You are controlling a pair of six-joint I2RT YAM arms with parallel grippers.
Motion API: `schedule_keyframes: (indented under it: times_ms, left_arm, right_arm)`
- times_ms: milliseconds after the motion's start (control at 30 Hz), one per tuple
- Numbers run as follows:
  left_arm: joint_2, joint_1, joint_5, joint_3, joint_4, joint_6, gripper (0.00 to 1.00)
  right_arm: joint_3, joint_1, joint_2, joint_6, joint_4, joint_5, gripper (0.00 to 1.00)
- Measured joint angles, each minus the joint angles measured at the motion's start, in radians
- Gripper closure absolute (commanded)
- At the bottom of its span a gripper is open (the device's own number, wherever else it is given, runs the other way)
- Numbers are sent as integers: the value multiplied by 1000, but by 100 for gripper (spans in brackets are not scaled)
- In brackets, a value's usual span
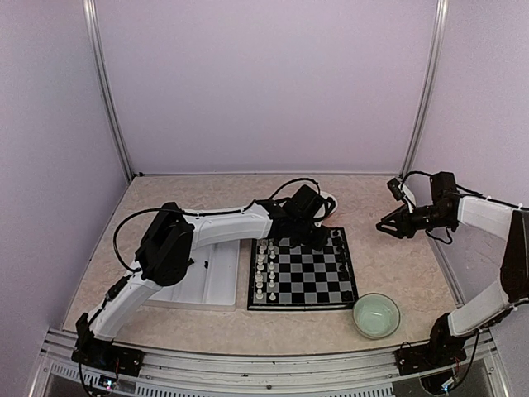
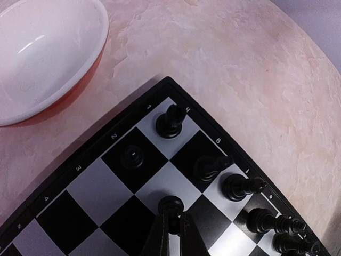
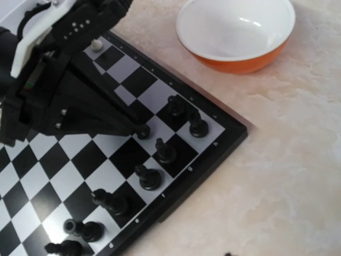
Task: Set up the chess pieces on the board
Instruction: Place the pawn on b7.
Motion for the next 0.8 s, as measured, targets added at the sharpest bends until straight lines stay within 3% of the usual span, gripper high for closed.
schedule_keyframes:
  times_ms: [800]
  left_arm:
    - [21, 3, 22, 27, 12, -26, 78]
  right_arm:
    - [0, 0, 13, -2, 0, -7, 58]
